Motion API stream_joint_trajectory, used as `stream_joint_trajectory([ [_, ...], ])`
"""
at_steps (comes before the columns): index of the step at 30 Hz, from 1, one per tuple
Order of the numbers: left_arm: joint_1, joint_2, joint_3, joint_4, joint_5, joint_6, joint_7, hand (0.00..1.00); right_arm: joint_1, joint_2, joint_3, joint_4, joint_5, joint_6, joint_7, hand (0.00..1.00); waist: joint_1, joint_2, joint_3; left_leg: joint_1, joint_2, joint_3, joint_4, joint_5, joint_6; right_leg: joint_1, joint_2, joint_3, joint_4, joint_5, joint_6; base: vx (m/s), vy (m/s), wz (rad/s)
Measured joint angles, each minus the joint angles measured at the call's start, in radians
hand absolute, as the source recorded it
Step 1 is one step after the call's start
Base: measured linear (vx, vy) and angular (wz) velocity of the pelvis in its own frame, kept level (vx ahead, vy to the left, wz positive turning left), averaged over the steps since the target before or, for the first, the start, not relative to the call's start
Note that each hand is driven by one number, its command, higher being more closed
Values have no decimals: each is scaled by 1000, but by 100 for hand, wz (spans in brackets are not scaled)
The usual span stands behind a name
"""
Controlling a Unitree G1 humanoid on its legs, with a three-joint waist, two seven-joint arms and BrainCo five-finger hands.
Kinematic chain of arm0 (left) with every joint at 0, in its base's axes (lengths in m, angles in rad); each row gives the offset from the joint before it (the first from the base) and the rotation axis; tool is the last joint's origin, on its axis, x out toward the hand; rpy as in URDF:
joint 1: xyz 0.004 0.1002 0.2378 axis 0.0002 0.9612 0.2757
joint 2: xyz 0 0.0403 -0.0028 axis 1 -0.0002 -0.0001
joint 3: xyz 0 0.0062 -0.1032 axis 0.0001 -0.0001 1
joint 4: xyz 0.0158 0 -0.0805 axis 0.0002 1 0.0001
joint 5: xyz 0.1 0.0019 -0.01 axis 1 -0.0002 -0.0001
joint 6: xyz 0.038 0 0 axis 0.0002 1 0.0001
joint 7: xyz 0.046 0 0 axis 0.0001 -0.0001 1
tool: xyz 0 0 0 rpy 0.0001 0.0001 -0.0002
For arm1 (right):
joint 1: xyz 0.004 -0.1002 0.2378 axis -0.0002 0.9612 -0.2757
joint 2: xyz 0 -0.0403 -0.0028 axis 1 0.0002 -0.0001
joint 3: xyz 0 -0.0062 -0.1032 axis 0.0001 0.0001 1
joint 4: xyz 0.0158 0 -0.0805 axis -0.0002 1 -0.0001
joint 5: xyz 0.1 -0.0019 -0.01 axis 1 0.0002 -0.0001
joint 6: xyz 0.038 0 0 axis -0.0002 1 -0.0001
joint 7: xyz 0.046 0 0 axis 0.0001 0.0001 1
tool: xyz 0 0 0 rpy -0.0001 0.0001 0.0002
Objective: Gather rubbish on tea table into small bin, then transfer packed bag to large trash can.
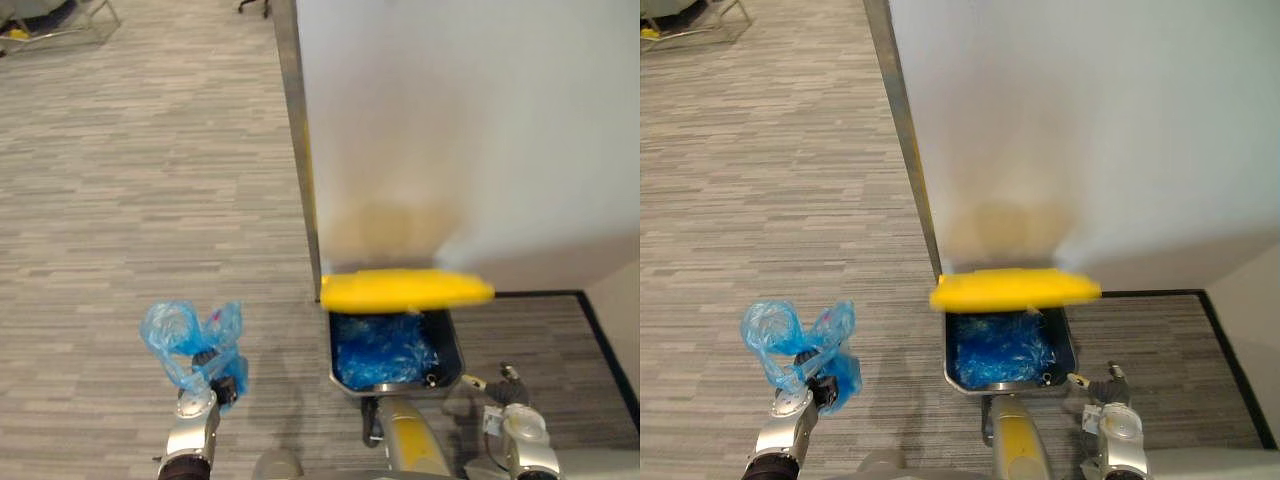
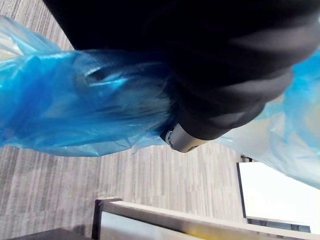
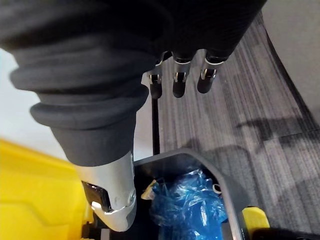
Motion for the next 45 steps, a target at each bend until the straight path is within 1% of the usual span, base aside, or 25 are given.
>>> stream_joint_trajectory([
  [1,-4,-1,-1,0,0,0,0,100,-3,1,0,2,1,0,0,0,2,2,-1,-3,0,3,11,6,-5,2,2,-5,3,-6,-10,361,-137,32],
  [2,-17,-6,-2,1,1,0,-2,100,-17,7,2,14,3,-1,0,0,-3,3,-3,-23,9,21,13,35,3,8,5,-24,13,-22,-38,252,-102,46],
  [3,-39,-20,-3,1,1,-1,-4,100,-32,10,1,31,3,-3,0,0,-8,2,-4,-27,17,3,-18,60,-4,9,4,-21,9,-28,-48,239,-111,61],
  [5,-51,-36,-6,1,1,-7,-6,100,-58,19,4,37,3,-5,1,0,-20,3,-12,-20,20,-1,-107,99,16,14,6,-24,-39,-19,-57,134,-106,48],
  [6,-48,-36,-12,1,1,-9,-6,100,-80,26,14,46,3,-11,2,0,-21,7,-17,1,21,-2,-188,128,12,21,7,-35,-79,1,-61,46,-86,25],
  [9,-47,-33,-39,6,2,-10,-8,100,-108,19,79,89,0,-10,4,0,-21,14,-24,10,17,24,-245,143,4,24,-5,-54,-93,18,-68,-37,-30,25],
  [10,-36,-30,-40,7,2,-11,-8,100,-112,19,104,94,-1,-8,3,0,-20,14,-28,18,18,24,-269,148,0,22,-8,-55,-91,20,-66,-105,-24,20],
  [12,-22,0,-63,14,2,-14,-9,100,-146,9,237,93,-2,-10,6,0,-25,18,-43,10,16,28,-337,152,-5,-8,-11,-58,-123,42,-32,-148,-5,10],
  [13,-17,7,-68,17,2,-14,-9,100,-159,5,267,93,-3,-10,9,0,-24,23,-48,6,16,27,-362,154,-9,-16,-10,-61,-140,52,-20,-176,13,1],
  [14,-7,16,-69,26,3,-17,-9,100,-193,0,309,93,-3,-11,16,0,-23,24,-53,-8,9,26,-391,159,-12,-33,-12,-55,-174,74,14,-181,33,-3],
  [15,1,15,-71,32,3,-16,-9,100,-230,-12,339,93,-3,-11,18,0,-19,25,-52,-49,-8,18,-358,150,3,-45,-19,-44,-194,95,46,-193,41,-7],
  [16,7,16,-71,33,3,-17,-9,100,-250,-20,356,94,-3,-11,18,0,-17,29,-53,-62,-10,17,-346,147,6,-53,-16,-33,-195,102,55,-246,34,1],
  [17,10,21,-71,49,3,-17,-8,100,-293,-33,386,95,-4,-12,18,0,-17,29,-52,-75,-18,12,-347,147,8,-59,-15,-12,-200,123,57,-208,-1,12],
  [18,11,24,-71,62,3,-17,-7,100,-342,-47,405,99,-5,-12,15,0,-18,28,-52,-77,-28,-1,-375,149,11,-59,-14,7,-228,145,47,-172,-9,18],
  [19,11,25,-71,63,3,-16,-7,100,-377,-56,411,111,-5,-12,14,0,-18,28,-52,-76,-37,-13,-403,161,32,-60,-16,10,-251,156,45,-63,-11,13],
  [21,11,31,-71,62,3,-17,-5,100,-453,-88,445,129,-5,-13,7,0,-9,29,-52,-74,-54,-28,-462,174,43,-59,-19,11,-313,196,41,-49,26,0],
  [22,11,39,-71,62,2,-17,-5,100,-525,-112,449,154,-5,-13,-2,0,10,29,-51,-94,-61,-44,-433,176,42,-63,-15,8,-344,226,38,-65,39,-15],
  [24,12,48,-78,62,1,-17,-3,100,-627,-168,474,172,-5,-12,-16,0,19,43,-44,-132,-68,-67,-364,178,39,-64,-9,7,-352,240,32,-57,37,-16],
  [28,12,55,-106,50,-2,-20,-3,100,-761,-239,485,181,-5,-11,-30,0,10,54,-36,-121,-90,-58,-374,192,15,-49,-30,19,-358,260,37,-24,78,0],
  [29,12,56,-111,47,-3,-20,-3,100,-770,-240,486,181,-4,-11,-30,0,10,55,-35,-119,-92,-54,-374,192,15,-46,-32,21,-362,262,38,-29,140,-8],
  [30,14,56,-121,38,-11,-20,-4,100,-785,-244,512,181,-4,-9,-30,0,9,58,-32,-114,-100,-53,-372,192,15,-33,-35,28,-382,276,27,-19,116,-5],
  [32,15,59,-139,15,-20,-20,-5,100,-797,-244,545,181,-3,-7,-29,0,8,59,-29,-114,-106,-51,-372,192,15,-29,-36,34,-394,285,33,-3,85,-6],
  [36,7,63,-197,-86,-50,-20,-7,100,-848,-244,596,183,-2,1,-26,0,6,72,-4,-108,-107,-47,-372,192,15,-17,-37,35,-409,298,20,26,55,-4],
  [41,-40,63,-272,-212,-61,-19,-12,100,-939,-252,637,197,0,11,-24,0,5,90,17,-105,-105,-46,-371,198,4,-17,-36,28,-403,299,19,29,10,-2],
  [45,-114,64,-343,-332,-79,-18,-20,100,-957,-255,648,234,1,14,-24,0,0,93,19,-106,-105,-68,-364,196,7,0,-49,4,-403,290,16,5,3,17],
])
